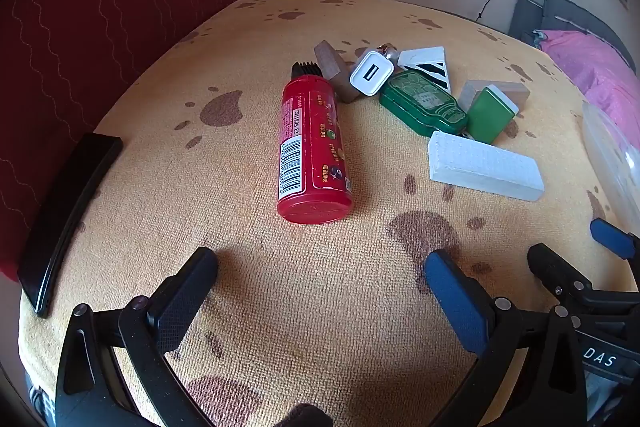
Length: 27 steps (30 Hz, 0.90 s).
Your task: Organize rigid objects
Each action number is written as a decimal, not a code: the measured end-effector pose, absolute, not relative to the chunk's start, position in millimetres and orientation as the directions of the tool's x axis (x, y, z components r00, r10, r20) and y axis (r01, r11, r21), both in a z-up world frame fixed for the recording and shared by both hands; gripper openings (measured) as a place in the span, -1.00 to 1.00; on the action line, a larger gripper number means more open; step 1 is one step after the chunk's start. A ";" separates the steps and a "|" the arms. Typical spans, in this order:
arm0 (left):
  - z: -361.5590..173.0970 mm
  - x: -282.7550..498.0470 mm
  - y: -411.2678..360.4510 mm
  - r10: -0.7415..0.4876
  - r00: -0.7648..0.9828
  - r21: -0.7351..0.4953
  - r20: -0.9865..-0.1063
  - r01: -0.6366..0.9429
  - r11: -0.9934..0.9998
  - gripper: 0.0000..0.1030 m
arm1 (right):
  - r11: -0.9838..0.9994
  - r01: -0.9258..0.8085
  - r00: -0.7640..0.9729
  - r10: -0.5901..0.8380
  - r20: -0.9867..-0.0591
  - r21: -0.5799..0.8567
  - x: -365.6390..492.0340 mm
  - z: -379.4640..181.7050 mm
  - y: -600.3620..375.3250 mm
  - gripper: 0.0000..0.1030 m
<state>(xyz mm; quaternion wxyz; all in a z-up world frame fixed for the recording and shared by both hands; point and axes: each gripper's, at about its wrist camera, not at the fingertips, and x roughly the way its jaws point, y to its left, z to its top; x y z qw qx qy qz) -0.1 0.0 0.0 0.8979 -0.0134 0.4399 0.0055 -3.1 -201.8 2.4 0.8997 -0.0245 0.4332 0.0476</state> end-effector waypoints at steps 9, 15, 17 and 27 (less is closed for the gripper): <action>0.0 0.2 0.1 0.003 0.611 -0.017 -0.792 -0.026 1.000 1.00 | 0.994 -0.107 0.621 0.065 -0.781 -0.002 -3.0 2.1 -202.1 1.00; 1.4 -2.0 2.5 0.003 0.611 -0.015 -0.792 -0.025 1.000 1.00 | 0.994 -0.107 0.621 0.065 -0.781 -0.002 -2.9 2.2 -201.9 1.00; 0.9 -1.9 0.9 0.005 0.612 -0.014 -0.791 -0.026 1.000 1.00 | 0.994 -0.107 0.621 0.066 -0.781 -0.001 -2.8 2.2 -201.9 1.00; 1.3 -1.4 2.7 -0.002 0.613 -0.020 -0.790 -0.023 1.000 1.00 | 0.994 -0.107 0.621 0.066 -0.781 -0.001 -2.8 2.3 -201.7 1.00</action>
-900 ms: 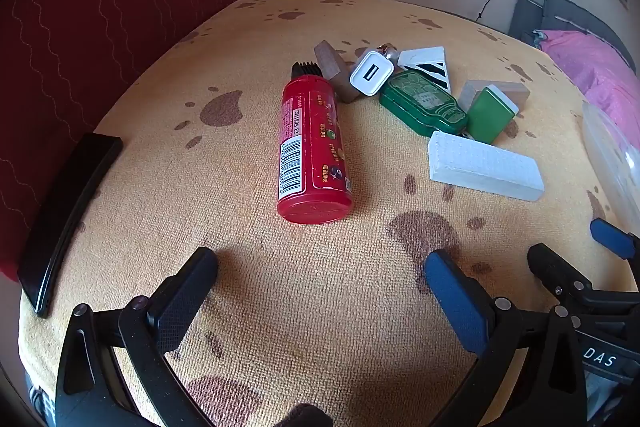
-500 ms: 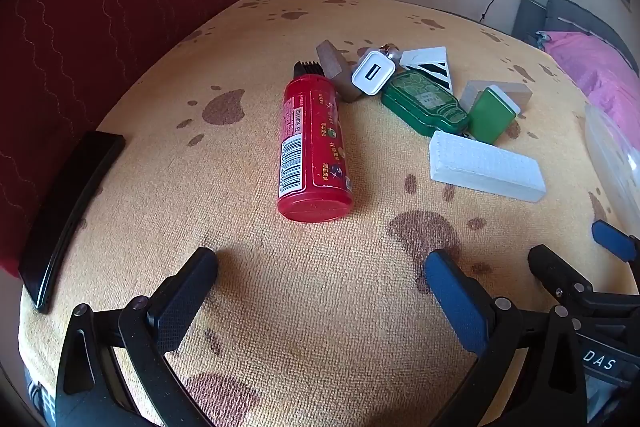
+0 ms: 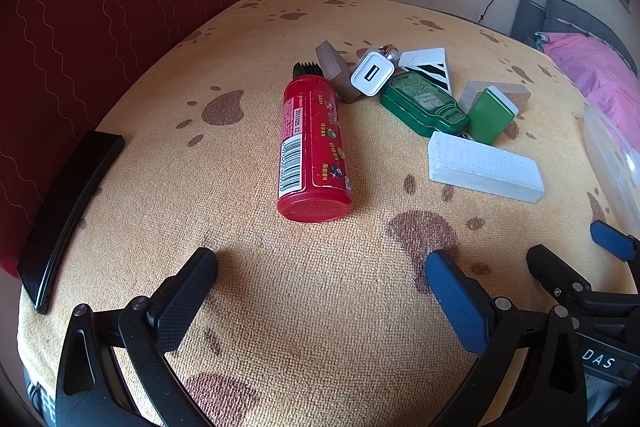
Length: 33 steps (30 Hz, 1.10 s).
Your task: Organize rigid objects
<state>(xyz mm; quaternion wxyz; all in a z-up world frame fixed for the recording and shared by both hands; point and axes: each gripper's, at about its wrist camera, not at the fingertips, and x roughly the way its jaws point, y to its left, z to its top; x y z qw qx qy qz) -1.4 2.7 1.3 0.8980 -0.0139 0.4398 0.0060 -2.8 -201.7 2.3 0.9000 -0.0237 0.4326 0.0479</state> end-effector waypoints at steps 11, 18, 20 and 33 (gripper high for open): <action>6.1 -3.3 9.0 -0.026 0.624 -0.054 -0.781 -0.026 0.998 1.00 | 0.994 -0.107 0.621 0.065 -0.781 -0.002 -2.9 2.3 -201.6 1.00; 12.5 -4.4 12.6 -0.006 0.651 -0.043 -0.759 -0.041 0.998 0.95 | 0.994 -0.107 0.621 0.065 -0.781 -0.002 -2.9 2.4 -201.4 1.00; 15.2 -3.4 15.7 0.004 0.659 -0.037 -0.752 -0.047 0.998 0.92 | 0.994 -0.106 0.621 0.065 -0.781 -0.002 -2.9 2.5 -201.4 1.00; 20.8 15.5 28.2 0.030 0.666 -0.029 -0.746 -0.077 0.997 0.75 | 0.994 -0.107 0.621 0.065 -0.781 -0.002 -3.6 3.0 -202.0 1.00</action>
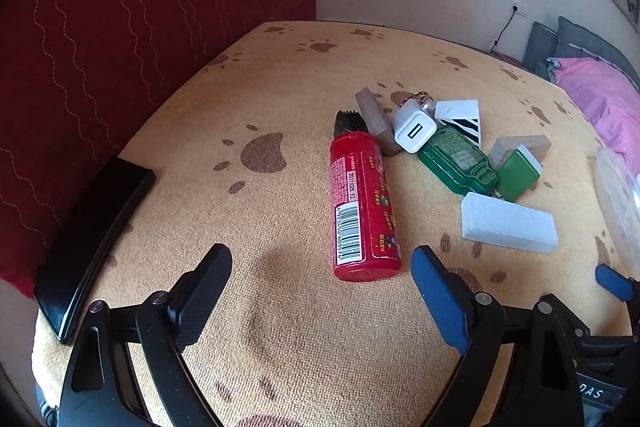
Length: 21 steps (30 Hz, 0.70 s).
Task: Organize rigid objects
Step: 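Move the left gripper to the red bottle and close on it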
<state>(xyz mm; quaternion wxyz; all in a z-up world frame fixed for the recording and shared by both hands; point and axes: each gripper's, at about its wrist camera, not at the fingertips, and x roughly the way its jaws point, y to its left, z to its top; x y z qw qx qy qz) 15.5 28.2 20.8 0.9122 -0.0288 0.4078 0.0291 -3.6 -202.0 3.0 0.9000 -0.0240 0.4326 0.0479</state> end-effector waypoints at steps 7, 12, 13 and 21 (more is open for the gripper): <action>16.8 23.8 29.9 0.015 0.656 -0.045 -0.755 -0.074 0.996 0.63 | 0.994 -0.107 0.621 0.065 -0.781 -0.002 -3.5 3.1 -202.1 1.00; 12.1 34.1 32.1 -0.015 0.640 -0.075 -0.768 -0.067 0.995 0.44 | 0.994 -0.107 0.621 0.065 -0.781 -0.002 -3.3 3.2 -201.9 1.00; 11.9 35.1 32.1 -0.014 0.642 -0.075 -0.767 -0.068 0.995 0.42 | 0.994 -0.107 0.621 0.065 -0.781 -0.002 -3.2 3.2 -201.9 1.00; 11.5 36.7 31.4 -0.024 0.659 -0.075 -0.751 -0.049 0.996 0.10 | 0.994 -0.106 0.621 0.065 -0.781 -0.002 -3.1 3.2 -201.7 1.00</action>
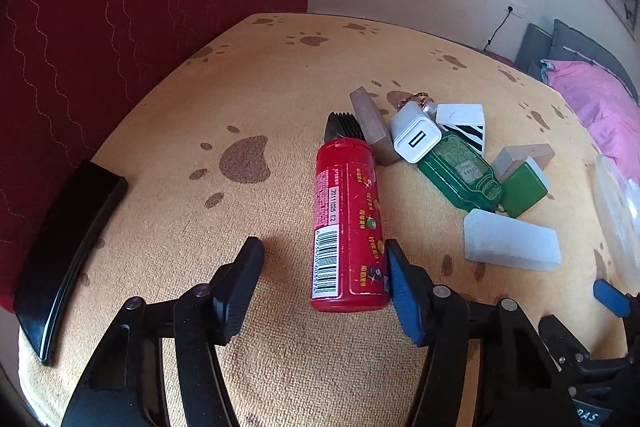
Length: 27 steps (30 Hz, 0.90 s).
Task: Organize rigid objects
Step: 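Move the left gripper to the red bottle and close on it, then grasp the white rectangular block with the right gripper while the left gripper lifts the red bottle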
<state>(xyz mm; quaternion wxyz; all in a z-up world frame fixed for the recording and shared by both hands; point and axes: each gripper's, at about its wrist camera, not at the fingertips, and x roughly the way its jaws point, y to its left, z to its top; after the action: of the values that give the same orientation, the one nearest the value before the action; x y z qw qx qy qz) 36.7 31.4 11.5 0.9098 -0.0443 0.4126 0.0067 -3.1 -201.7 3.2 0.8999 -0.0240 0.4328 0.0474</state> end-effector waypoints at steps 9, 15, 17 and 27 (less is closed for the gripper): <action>12.5 34.8 44.0 -0.086 0.679 -0.156 -0.729 -0.042 0.987 -0.26 | 0.994 -0.106 0.621 0.065 -0.781 -0.002 -3.0 2.8 -201.8 1.00; 14.0 32.6 47.8 -0.104 0.688 -0.180 -0.718 -0.039 0.983 -0.27 | 0.994 -0.109 0.616 0.067 -0.785 0.000 -2.0 2.9 -201.8 1.00; 14.5 31.2 49.2 -0.108 0.691 -0.186 -0.715 -0.040 0.982 -0.27 | 0.994 -0.108 0.602 0.068 -0.795 0.004 0.0 6.3 -204.6 1.00; 16.7 21.2 59.7 -0.087 0.698 -0.170 -0.711 -0.050 0.984 -0.28 | 0.976 -0.157 0.548 0.213 -0.809 0.150 23.1 16.5 -180.6 1.00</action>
<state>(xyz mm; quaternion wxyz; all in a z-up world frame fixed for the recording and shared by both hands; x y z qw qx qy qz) 21.2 59.7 16.7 0.9172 -0.0883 0.3884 -0.0100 23.1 -180.6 16.5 0.8793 0.0299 0.4636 0.1052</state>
